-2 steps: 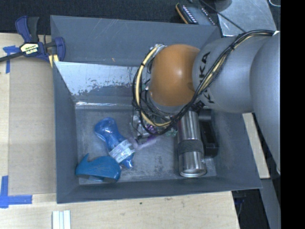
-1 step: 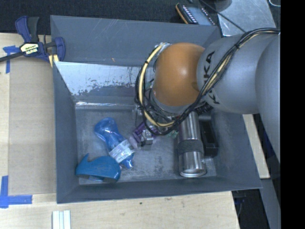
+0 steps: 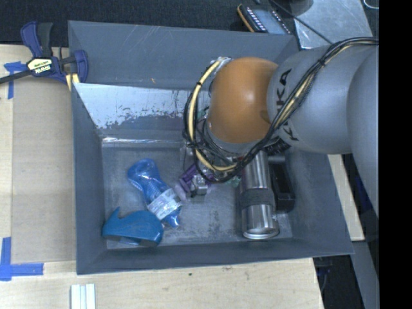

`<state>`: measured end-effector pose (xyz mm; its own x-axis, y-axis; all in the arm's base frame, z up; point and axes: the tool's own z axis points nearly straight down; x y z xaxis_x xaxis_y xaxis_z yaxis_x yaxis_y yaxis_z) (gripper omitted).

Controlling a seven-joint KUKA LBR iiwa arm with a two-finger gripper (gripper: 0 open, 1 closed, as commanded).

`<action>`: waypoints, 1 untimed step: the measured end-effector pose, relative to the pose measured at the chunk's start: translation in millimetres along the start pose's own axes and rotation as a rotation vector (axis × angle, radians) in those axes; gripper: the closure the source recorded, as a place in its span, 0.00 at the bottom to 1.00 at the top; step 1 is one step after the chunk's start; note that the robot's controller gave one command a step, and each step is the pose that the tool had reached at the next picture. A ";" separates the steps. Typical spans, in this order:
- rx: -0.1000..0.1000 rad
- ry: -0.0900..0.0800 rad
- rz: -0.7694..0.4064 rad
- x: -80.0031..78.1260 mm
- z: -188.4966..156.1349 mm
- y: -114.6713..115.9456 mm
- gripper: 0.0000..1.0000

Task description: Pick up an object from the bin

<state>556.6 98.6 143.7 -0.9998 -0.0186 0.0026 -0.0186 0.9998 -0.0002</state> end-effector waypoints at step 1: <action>-0.001 -0.008 -0.342 0.1 52.3 -36.8 0.00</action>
Offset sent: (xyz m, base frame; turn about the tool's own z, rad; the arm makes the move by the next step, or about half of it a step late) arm -0.0114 -0.0665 -0.0530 -0.0227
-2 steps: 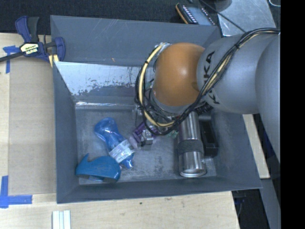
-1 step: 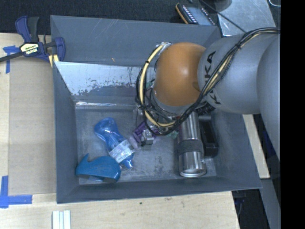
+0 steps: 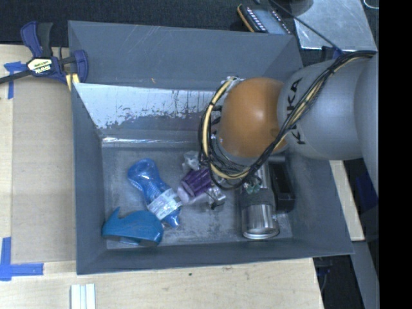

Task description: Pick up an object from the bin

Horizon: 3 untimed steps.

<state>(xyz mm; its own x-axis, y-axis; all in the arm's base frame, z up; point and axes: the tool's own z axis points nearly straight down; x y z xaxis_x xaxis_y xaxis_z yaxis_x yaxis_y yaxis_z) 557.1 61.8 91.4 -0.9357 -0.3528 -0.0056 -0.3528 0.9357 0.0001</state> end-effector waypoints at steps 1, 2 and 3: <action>-0.003 0.010 0.319 21.1 0.7 -22.1 1.00; -0.003 0.011 0.319 21.1 0.8 -22.0 1.00; -0.005 0.011 0.300 19.2 5.8 -22.5 1.00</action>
Offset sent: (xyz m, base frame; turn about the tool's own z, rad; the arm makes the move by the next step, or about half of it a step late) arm 0.0000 0.0000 0.0000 0.0000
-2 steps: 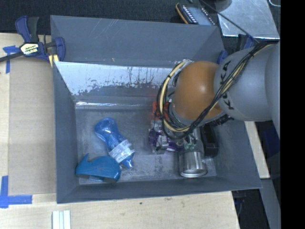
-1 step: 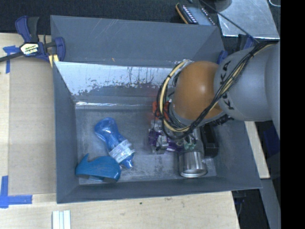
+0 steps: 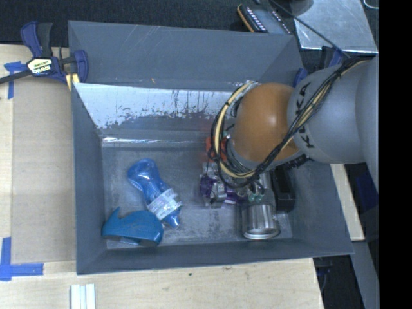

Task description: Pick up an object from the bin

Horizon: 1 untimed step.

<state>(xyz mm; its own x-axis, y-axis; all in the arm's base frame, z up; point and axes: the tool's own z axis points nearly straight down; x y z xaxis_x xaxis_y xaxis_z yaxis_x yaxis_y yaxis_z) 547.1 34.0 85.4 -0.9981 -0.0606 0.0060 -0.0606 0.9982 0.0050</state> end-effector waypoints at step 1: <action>0.002 -0.004 -0.019 0.3 -43.9 0.7 1.00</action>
Offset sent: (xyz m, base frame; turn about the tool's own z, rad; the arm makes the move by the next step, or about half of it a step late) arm 0.0100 0.0057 -0.0154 -0.0081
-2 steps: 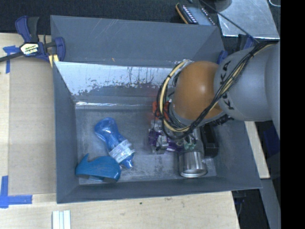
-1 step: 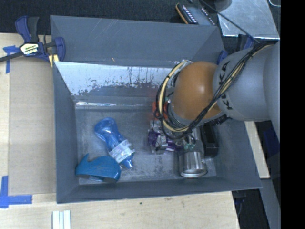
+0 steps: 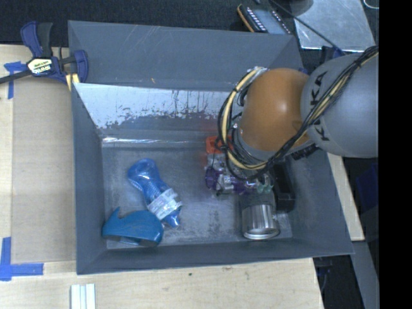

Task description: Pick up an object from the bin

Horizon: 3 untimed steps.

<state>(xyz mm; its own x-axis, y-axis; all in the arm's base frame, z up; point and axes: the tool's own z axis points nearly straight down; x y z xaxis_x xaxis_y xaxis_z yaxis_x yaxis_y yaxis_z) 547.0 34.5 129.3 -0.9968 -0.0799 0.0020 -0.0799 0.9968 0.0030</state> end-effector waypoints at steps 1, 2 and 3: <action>-0.003 0.003 0.010 -11.2 61.1 4.1 1.00; -0.001 0.004 0.021 -8.7 -27.8 2.5 1.00; -0.002 -0.005 0.029 -10.8 -82.4 1.0 1.00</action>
Offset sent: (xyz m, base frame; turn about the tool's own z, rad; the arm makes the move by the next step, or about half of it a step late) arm 0.0075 0.0010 0.1280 0.0379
